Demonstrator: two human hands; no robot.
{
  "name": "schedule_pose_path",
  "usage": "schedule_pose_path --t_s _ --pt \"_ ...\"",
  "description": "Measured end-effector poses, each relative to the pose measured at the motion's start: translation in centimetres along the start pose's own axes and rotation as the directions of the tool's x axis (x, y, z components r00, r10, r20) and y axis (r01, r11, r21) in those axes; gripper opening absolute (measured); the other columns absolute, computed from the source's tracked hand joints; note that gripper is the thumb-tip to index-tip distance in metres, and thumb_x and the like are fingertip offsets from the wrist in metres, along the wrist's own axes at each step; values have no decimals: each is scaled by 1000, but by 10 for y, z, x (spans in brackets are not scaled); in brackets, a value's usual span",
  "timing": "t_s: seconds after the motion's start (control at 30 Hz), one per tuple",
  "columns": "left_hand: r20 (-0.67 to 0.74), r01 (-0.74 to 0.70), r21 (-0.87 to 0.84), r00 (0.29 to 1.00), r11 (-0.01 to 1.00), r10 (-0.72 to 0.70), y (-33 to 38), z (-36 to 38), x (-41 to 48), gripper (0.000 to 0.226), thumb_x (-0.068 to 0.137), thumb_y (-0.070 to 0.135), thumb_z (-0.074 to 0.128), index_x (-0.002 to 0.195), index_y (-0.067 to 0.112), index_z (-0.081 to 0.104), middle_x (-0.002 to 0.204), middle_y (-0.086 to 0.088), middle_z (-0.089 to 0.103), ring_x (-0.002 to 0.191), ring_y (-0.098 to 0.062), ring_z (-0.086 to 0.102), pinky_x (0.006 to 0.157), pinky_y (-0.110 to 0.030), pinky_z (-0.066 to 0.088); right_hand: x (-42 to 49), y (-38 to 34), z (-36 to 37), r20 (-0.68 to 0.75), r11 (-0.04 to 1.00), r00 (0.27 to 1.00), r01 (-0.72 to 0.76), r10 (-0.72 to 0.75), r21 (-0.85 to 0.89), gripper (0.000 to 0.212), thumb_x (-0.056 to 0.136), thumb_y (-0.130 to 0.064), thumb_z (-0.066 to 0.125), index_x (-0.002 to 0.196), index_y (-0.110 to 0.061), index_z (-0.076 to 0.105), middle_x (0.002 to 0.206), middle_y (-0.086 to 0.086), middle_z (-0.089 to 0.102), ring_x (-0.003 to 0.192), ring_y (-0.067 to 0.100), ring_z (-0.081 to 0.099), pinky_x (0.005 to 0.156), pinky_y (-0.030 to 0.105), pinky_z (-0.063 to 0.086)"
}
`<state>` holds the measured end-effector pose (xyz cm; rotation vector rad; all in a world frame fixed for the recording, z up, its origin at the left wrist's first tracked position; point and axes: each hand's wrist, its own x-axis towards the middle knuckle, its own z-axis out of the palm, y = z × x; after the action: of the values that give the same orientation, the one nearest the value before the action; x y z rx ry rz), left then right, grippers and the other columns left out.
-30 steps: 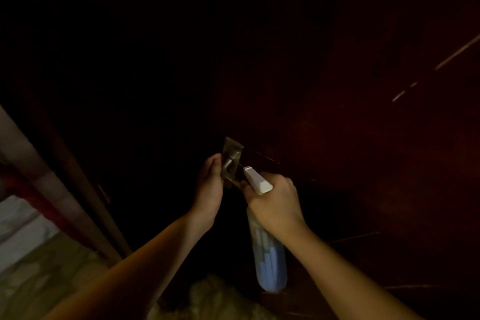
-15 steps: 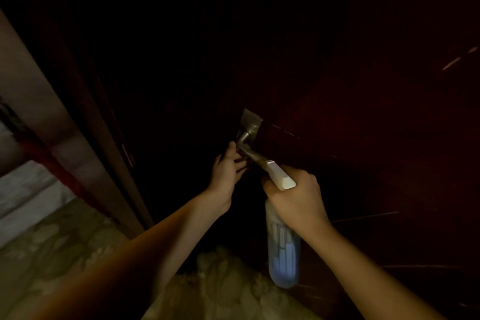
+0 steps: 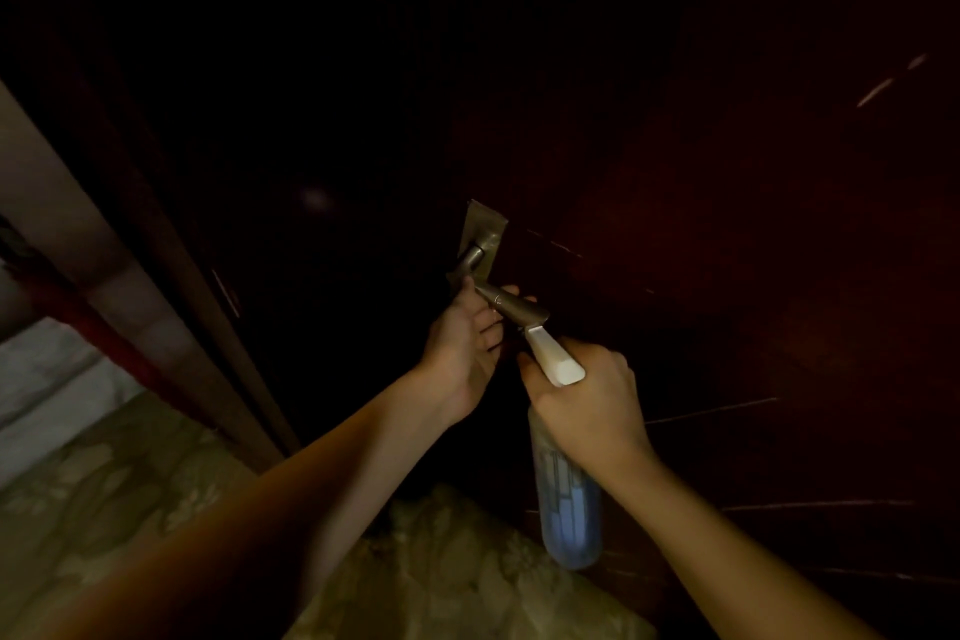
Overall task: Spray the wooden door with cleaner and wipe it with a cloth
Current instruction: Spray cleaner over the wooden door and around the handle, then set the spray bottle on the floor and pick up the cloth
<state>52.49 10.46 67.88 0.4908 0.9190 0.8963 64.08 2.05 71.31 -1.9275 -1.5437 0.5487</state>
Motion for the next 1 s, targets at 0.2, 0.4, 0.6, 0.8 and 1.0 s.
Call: schedule_pose_path --t_s 0.2,0.4,0.6,0.8,1.0 --pt "-40 -6 -34 999 999 4 -4 -14 -7 66 109 55 29 143 6 56 136 -15 66 127 -27 63 112 -38 44 -15 9 8 -6 984 1000 15 -14 180 20 90 -25 76 74 -19 65 68 1 66 61 12 65 60 45 57" --pt "-36 -51 226 997 973 61 -32 -67 -44 57 110 53 29 126 17 69 120 -5 76 114 -19 70 94 -34 53 -50 28 66 20 949 991 120 -131 293 19 88 -24 81 76 -19 66 76 -3 64 69 14 62 66 46 53" --pt "102 -130 441 990 888 94 -98 -180 -90 53 97 0 54 148 7 46 115 -9 63 104 -10 65 92 -20 53 -89 33 152 125 921 978 106 -164 376 20 88 -42 75 103 -54 70 105 -26 67 103 7 62 84 40 56" --pt "152 -247 791 965 560 212 -149 -274 -111 80 87 22 82 153 32 38 145 16 54 134 2 53 107 -24 51 -126 13 237 262 783 963 -119 -58 610 20 90 -31 79 108 -36 73 115 -8 72 107 5 70 88 30 60" --pt "-13 -176 794 952 582 306 -170 -366 -119 54 90 23 78 139 23 55 127 6 67 117 -12 69 91 -33 61 -151 1 323 502 878 863 -191 -63 438 40 82 -30 85 112 -46 64 120 -17 61 107 2 65 72 18 58"
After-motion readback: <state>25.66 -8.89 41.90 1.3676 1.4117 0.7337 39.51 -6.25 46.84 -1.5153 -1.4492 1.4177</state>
